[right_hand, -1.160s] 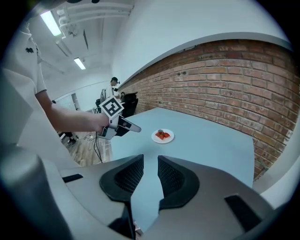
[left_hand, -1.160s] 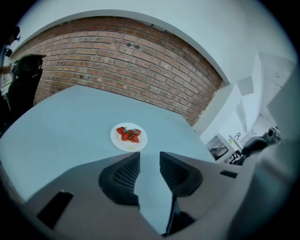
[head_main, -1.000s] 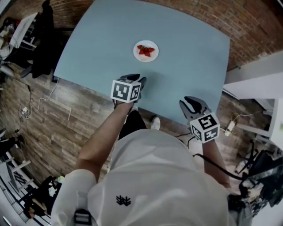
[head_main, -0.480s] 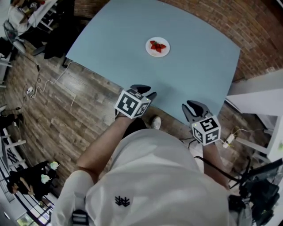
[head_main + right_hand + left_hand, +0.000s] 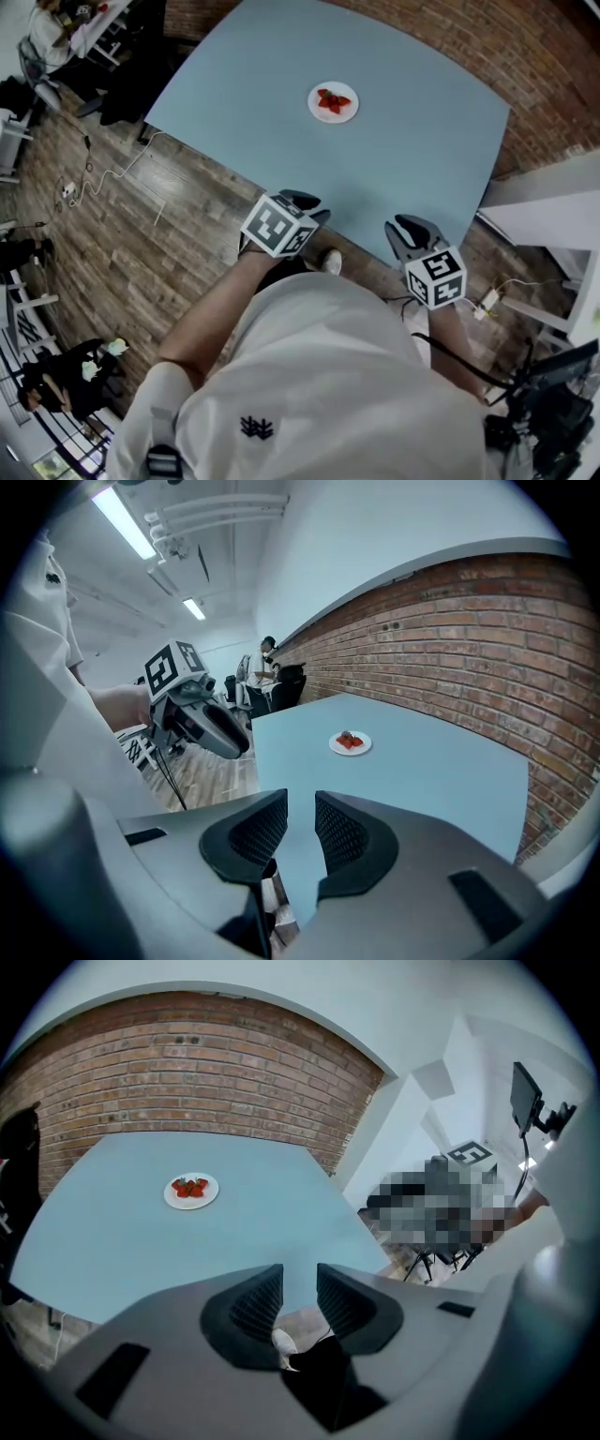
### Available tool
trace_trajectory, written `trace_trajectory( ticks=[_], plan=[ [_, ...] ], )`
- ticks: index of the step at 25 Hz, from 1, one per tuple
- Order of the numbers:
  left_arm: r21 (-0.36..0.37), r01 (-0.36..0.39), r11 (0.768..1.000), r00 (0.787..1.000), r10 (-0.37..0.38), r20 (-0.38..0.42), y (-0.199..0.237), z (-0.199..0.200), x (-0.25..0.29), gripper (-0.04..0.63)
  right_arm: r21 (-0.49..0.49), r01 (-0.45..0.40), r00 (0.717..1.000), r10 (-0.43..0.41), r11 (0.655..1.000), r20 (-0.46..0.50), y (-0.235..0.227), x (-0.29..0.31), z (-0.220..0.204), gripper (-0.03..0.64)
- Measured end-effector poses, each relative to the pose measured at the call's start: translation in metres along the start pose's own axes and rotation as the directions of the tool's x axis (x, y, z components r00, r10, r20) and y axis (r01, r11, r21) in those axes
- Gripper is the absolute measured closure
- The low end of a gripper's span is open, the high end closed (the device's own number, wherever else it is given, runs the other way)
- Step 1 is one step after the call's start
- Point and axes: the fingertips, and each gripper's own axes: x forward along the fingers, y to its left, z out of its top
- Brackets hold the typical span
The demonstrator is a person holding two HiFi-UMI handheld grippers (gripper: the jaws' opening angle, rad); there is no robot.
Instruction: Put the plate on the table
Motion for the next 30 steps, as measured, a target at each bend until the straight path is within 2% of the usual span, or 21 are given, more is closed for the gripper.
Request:
trace_trajectory(
  ticks=[10, 25, 30],
  plan=[
    [0.056, 0.0, 0.998, 0.999, 0.002, -0.032, -0.013, 0.006, 0.0, 0.48, 0.02, 0.021, 1.0, -0.022, 1.0, 0.018, -0.005, -0.006, -0.003, 0.52],
    [0.014, 0.037, 0.999, 0.999, -0.037, 0.033, -0.019, 0.002, -0.02, 0.48, -0.053, -0.032, 0.999, 0.03, 0.998, -0.037, 0.018, 0.016, 0.004, 0.522],
    [0.004, 0.043, 0.999, 0.998, -0.043, 0.045, -0.021, 0.0, -0.022, 0.48, -0.071, -0.048, 0.998, 0.045, 0.996, -0.044, 0.023, 0.019, 0.005, 0.546]
  ],
)
